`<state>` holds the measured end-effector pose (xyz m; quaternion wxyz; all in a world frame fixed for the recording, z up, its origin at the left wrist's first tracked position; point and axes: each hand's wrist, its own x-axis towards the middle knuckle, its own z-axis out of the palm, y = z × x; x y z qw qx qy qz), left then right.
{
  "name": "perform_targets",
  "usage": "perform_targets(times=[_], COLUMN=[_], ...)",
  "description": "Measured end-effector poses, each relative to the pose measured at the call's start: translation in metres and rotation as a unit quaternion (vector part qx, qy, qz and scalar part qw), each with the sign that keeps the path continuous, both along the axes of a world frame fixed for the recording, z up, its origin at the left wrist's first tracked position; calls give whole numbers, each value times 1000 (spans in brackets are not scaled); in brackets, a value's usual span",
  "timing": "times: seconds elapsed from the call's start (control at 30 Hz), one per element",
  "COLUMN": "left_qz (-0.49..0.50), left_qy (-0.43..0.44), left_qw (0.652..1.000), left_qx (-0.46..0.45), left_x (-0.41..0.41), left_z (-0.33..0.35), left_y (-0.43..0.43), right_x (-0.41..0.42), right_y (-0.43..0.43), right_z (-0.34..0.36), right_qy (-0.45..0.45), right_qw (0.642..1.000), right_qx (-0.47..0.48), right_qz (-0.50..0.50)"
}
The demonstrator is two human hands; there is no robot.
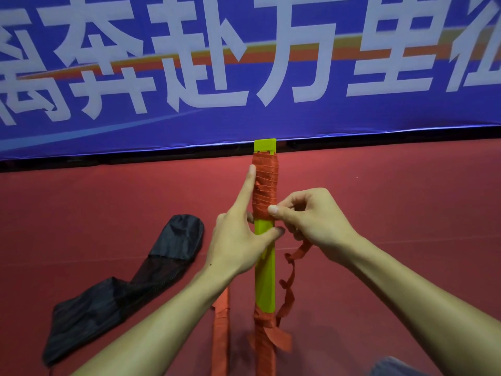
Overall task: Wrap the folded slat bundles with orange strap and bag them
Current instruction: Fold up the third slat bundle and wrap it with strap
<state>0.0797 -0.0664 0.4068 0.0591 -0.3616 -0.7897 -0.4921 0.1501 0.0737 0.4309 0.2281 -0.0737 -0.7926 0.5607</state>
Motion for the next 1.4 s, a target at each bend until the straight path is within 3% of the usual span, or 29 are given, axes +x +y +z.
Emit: perform_targets(times=[0.23,0.43,0.63,0.8,1.27,1.4], left_qz=[32,25,-56,-154,-229,-188], left_qy=[-25,-58,-173,-259,-238,-165], left_qw=[999,997,979,946,931,962], left_qx=[25,36,90,118,152,106], left_x=[-13,-17,-19,-8,4,1], left_z=[-9,-9,-11,-8,-2,-1], left_y=[-5,-7,-4,-2,2,2], right_x=[-2,-3,-4,-3,0,0], right_y=[17,16,18,21,16,9], right_z=[-3,-3,-6,-7,-7,-6], right_qy=[-8,-43,-9,-7,-19,4], right_qw=[993,996,992,997,998,999], right_qx=[102,74,125,77,-12,-30], right_qz=[-64,-14,-3,-4,57,19])
